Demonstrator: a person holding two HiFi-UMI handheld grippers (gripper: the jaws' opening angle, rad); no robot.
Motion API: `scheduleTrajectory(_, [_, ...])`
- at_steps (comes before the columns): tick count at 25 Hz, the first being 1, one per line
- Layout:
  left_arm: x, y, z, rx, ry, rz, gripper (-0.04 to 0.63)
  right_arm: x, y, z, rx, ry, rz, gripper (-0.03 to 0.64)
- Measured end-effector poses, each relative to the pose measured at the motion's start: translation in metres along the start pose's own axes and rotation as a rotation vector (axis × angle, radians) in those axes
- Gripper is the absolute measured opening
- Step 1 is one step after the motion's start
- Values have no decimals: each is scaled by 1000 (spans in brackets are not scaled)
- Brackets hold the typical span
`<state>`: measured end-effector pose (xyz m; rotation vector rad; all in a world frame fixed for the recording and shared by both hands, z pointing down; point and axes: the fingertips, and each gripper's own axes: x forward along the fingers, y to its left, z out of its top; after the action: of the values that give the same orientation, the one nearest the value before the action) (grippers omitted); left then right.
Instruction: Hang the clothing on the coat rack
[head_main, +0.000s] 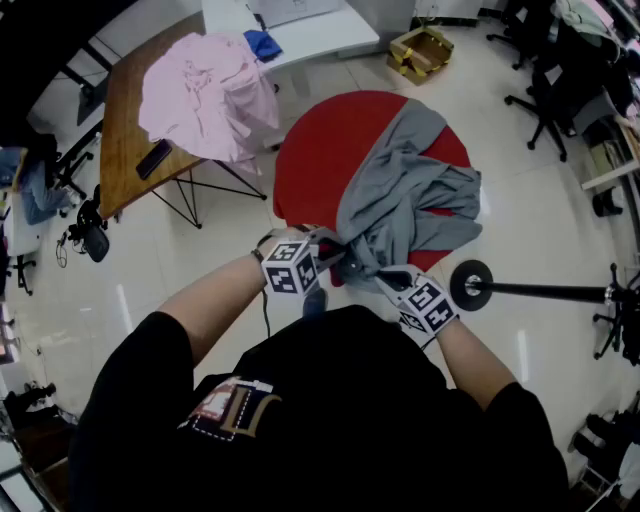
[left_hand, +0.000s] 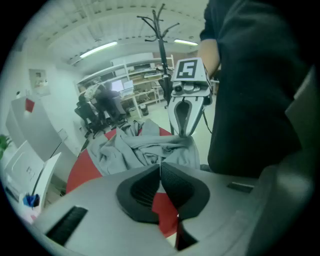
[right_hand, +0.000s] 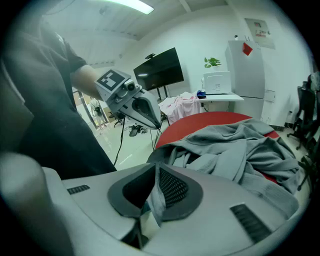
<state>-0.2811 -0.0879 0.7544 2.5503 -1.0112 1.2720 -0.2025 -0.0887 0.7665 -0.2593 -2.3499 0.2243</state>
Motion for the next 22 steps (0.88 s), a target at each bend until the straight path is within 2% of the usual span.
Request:
scheduleTrajectory(2, [8, 5, -5, 119, 49, -23, 7, 9, 4, -2, -29, 31, 25, 64])
scheduleTrajectory(4, [15, 9, -10, 247, 101, -52, 84, 18, 7, -9, -78, 69, 46, 127])
scheduleTrajectory(6, [22, 11, -15, 382, 154, -92, 196, 25, 9, -22, -146, 118, 62, 180])
scheduleTrajectory(7, [25, 10, -20, 450, 179, -116, 221, 28, 9, -31, -177, 151, 63, 199])
scheduleTrajectory(10, [35, 4, -37, 652, 252, -203, 288, 36, 8, -60, -270, 251, 50, 225])
scheduleTrajectory(13, [45, 4, -50, 807, 311, -260, 324, 46, 6, -69, -357, 302, 26, 225])
scheduleTrajectory(15, [54, 7, -56, 874, 342, -271, 322, 49, 0, -61, -378, 307, -17, 220])
scheduleTrajectory(17, [66, 7, -64, 917, 358, -283, 320, 53, -6, -63, -392, 315, -53, 161])
scheduleTrajectory(18, [72, 6, -65, 926, 354, -288, 283, 53, -7, -64, -395, 308, -57, 99])
scheduleTrajectory(19, [74, 5, -62, 921, 339, -288, 212, 52, -7, -60, -389, 292, -54, 28])
scheduleTrajectory(21, [71, 4, -46, 875, 291, -279, 42, 45, -6, -54, -336, 245, -29, 15])
scheduleTrajectory(22, [68, 5, -37, 841, 264, -273, 21, 39, -6, -51, -292, 211, -18, 15])
